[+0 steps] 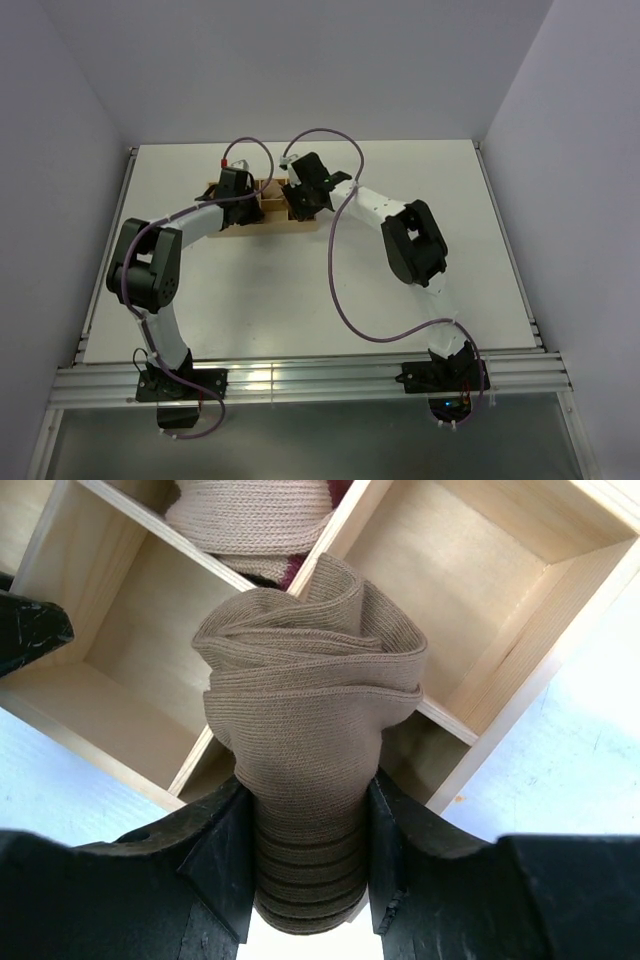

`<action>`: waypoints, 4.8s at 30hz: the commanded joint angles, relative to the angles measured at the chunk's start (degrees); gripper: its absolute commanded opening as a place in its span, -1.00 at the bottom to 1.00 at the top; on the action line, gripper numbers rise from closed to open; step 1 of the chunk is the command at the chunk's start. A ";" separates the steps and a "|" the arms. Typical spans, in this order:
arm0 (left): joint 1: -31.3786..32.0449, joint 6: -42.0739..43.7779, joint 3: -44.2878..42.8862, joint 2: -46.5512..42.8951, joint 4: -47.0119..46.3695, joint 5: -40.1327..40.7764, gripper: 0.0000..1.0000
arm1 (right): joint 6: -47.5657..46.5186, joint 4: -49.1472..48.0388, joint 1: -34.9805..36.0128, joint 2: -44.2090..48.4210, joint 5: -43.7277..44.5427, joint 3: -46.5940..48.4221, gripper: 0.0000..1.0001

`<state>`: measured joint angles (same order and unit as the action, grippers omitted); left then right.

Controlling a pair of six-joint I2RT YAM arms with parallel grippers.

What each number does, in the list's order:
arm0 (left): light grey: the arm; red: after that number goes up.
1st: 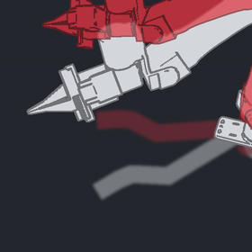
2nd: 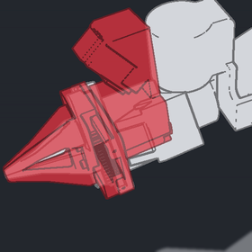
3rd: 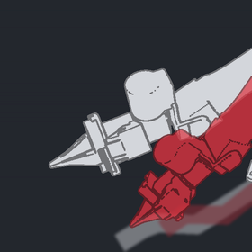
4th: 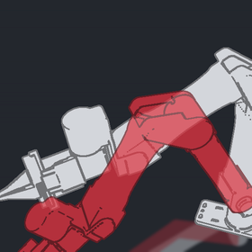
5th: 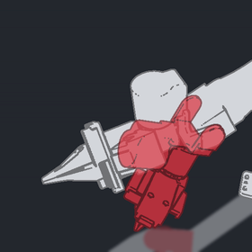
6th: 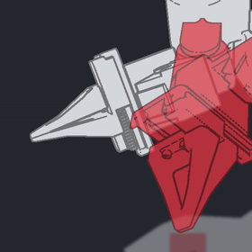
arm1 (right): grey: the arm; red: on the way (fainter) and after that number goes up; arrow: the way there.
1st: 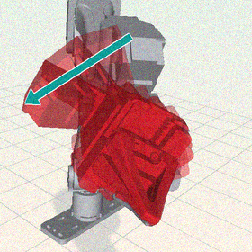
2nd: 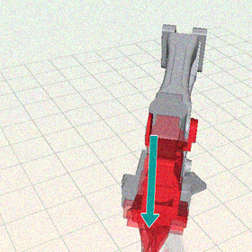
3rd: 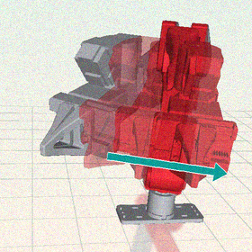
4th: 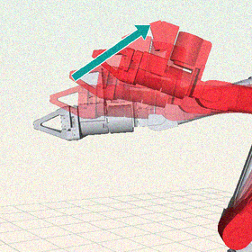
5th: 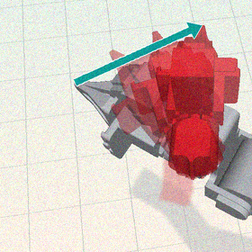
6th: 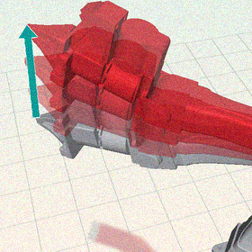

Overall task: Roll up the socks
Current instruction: Place the sock in the storage box.

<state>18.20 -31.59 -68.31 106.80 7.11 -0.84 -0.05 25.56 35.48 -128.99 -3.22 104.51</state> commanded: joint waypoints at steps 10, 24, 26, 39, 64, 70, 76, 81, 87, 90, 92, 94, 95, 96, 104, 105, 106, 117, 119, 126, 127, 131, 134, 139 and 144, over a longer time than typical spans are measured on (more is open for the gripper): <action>0.26 -12.79 4.33 -13.98 -4.57 -0.75 0.12 | -0.03 1.33 -1.12 1.55 0.33 -4.14 -0.07; 2.19 -13.49 -1.47 -3.10 -11.06 -6.89 -0.05 | -0.03 -2.53 -1.56 3.13 -2.49 -7.39 -0.07; 2.46 -13.32 -1.47 -2.31 -12.03 -7.24 -0.06 | -0.03 -2.62 -1.56 2.87 -2.84 -7.39 -0.07; 5.27 -12.53 -5.16 4.37 -7.91 -2.95 -0.09 | 1.11 -3.94 -1.65 3.74 -3.63 -8.18 -0.07; 7.12 -10.51 -6.83 6.31 -2.72 2.42 -0.13 | -2.23 -8.07 -1.82 14.82 -3.37 -12.40 0.30; 7.12 -10.42 -6.74 6.05 -2.89 2.16 -0.14 | -2.58 -10.35 -1.91 17.45 -2.93 -14.24 0.32; 7.12 -10.59 -6.83 5.61 -2.98 1.63 -0.14 | -3.46 -10.01 -2.09 15.88 -4.16 -12.40 0.27; 7.12 -10.77 -6.57 5.17 -3.25 1.37 -0.13 | -3.46 -11.05 -2.18 13.50 -3.98 -12.22 0.22; 7.12 -10.94 -6.22 4.64 -3.86 1.37 -0.13 | -3.29 -13.07 -2.53 11.13 -4.25 -12.31 0.21; 7.12 -11.21 -6.04 4.55 -4.04 0.23 -0.13 | -3.46 -14.22 -2.53 10.34 -4.33 -12.40 0.08; 7.12 -11.65 -5.78 4.29 -4.21 -0.47 -0.12 | -3.64 -14.31 -2.53 10.07 -4.16 -12.40 -0.04; 7.12 -12.26 -5.52 3.50 -4.74 -1.00 -0.11 | -4.07 -14.23 -2.53 9.29 -3.90 -12.31 -0.39; 7.12 -12.52 -5.43 3.24 -4.74 -1.00 -0.10 | -4.16 -13.79 -2.53 8.85 -3.55 -11.96 -0.52; 7.03 -12.87 -5.43 2.80 -4.74 -1.00 -0.09 | -4.25 -13.26 -2.53 8.76 -3.37 -12.13 -0.74; 5.01 -17.44 -3.06 -4.14 -4.74 -1.00 0.10 | -5.30 -11.50 -2.53 8.14 -2.84 -13.46 -1.00; 4.66 -18.41 -2.18 -6.06 -4.74 -0.83 0.13 | -5.39 -10.98 -2.53 7.97 -2.84 -13.28 -1.00; 4.13 -18.76 -1.74 -7.04 -4.48 -0.65 0.15 | -5.48 -10.45 -2.53 7.70 -2.75 -12.50 -1.00; -0.53 -20.27 8.27 -17.77 -0.78 3.39 0.20 | -4.87 1.15 -2.53 0.67 -3.90 -4.23 -1.00; -0.88 -19.65 8.90 -17.51 -0.61 3.48 0.18 | -4.69 4.30 -2.44 -1.26 -3.19 -1.77 -1.00; -0.97 -17.54 10.66 -13.29 -4.30 2.25 0.14 | -3.64 5.30 -2.35 -0.83 -2.49 -1.75 -0.99; -0.97 -17.45 10.74 -12.94 -4.56 2.42 0.13 | -3.55 4.24 -2.35 0.13 -3.01 -2.63 -0.93; -0.97 -16.48 10.31 -11.53 -4.74 3.39 0.09 | -3.37 2.48 -2.44 4.44 -4.42 -3.00 -0.57; -0.88 -15.69 9.17 -9.52 -3.87 4.18 0.07 | -3.20 1.95 -2.44 6.90 -5.04 -2.29 -0.41; -0.97 -15.52 8.46 -7.67 -3.86 4.71 0.04 | -3.02 2.39 -2.35 9.80 -5.30 -0.71 -0.30; -0.88 -15.08 7.76 -6.79 -4.13 4.88 0.03 | -3.02 1.60 -2.35 11.65 -5.30 -0.71 -0.20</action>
<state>17.21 -48.58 -59.68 98.15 2.33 3.01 -3.62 27.73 32.75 -121.91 -7.99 102.63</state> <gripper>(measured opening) 0.518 0.396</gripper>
